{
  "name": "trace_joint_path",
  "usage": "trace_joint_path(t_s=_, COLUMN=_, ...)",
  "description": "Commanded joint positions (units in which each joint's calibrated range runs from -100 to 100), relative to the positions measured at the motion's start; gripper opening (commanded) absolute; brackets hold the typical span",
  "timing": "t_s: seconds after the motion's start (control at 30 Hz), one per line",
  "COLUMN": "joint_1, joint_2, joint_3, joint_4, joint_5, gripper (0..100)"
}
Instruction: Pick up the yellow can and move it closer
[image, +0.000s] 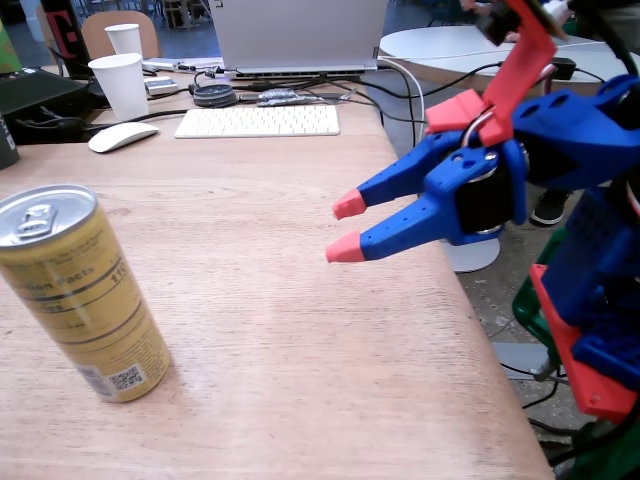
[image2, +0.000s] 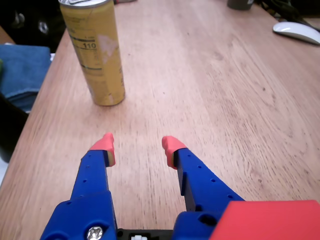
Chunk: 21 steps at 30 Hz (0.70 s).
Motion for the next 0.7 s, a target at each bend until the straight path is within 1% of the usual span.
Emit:
trace_joint_path(t_s=0.0, joint_1=-0.98, joint_2=-0.03, joint_3=0.52, joint_4=-0.79, joint_5=0.00, gripper=22)
trace_joint_path(t_s=0.6, joint_1=0.21, joint_2=0.06, joint_3=0.43, joint_4=-0.79, joint_5=0.49, gripper=22)
trace_joint_path(t_s=0.67, joint_1=-1.15, joint_2=0.06, joint_3=0.43, joint_4=-0.79, joint_5=0.54, gripper=22)
